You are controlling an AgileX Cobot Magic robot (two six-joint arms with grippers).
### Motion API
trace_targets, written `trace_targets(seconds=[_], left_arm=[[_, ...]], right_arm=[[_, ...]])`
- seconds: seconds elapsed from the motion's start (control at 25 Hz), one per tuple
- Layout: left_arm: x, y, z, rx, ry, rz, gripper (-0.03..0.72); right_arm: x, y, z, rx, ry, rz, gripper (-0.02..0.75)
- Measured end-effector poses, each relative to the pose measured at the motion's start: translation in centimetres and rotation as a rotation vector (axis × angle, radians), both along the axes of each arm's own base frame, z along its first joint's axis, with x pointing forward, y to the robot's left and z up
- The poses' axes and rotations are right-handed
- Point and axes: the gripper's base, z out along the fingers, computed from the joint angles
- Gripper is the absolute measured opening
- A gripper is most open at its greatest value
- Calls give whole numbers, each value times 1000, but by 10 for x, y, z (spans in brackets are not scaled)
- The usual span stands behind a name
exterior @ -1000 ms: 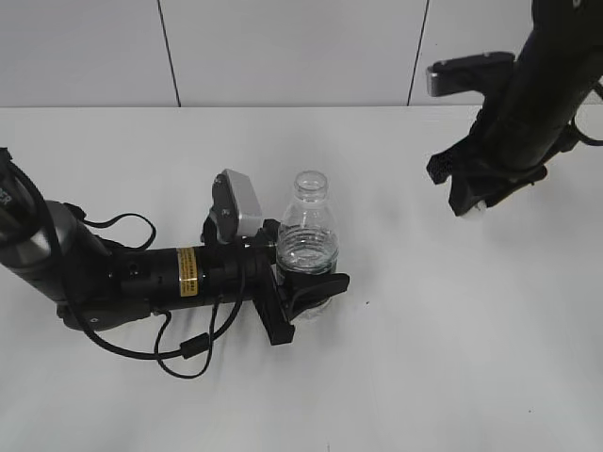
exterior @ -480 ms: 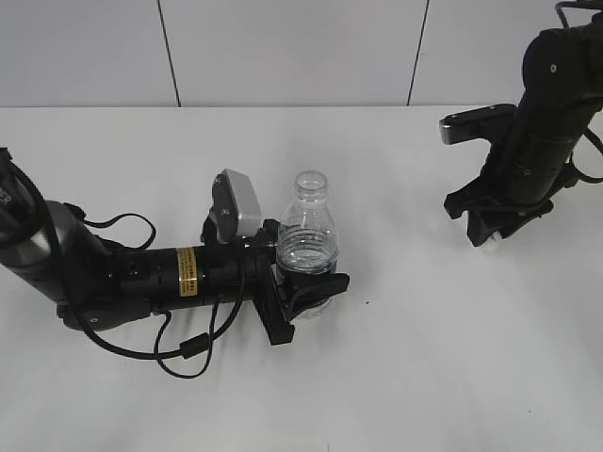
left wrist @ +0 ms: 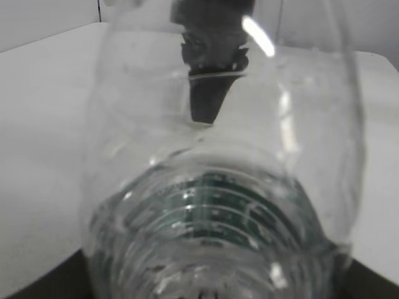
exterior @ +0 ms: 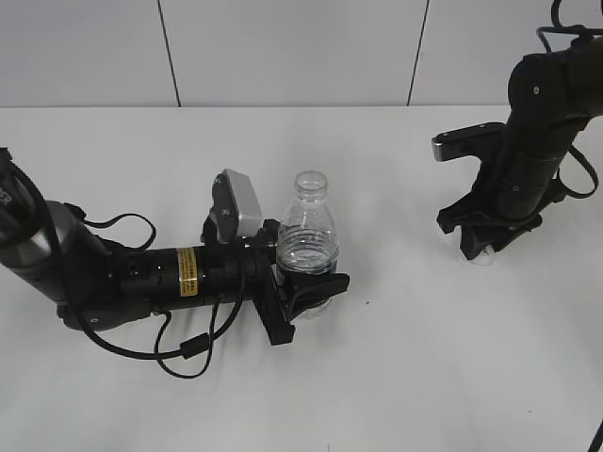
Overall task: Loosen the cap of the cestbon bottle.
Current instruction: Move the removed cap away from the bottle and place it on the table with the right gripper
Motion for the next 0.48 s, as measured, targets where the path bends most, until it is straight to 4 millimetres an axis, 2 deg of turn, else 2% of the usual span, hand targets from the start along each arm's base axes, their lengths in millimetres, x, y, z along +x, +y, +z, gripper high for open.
trace_targets(seconds=[0.48], left_arm=[[0, 0, 0, 0, 0, 1, 401]], right_arm=[[1, 0, 0, 3, -11, 1, 291]])
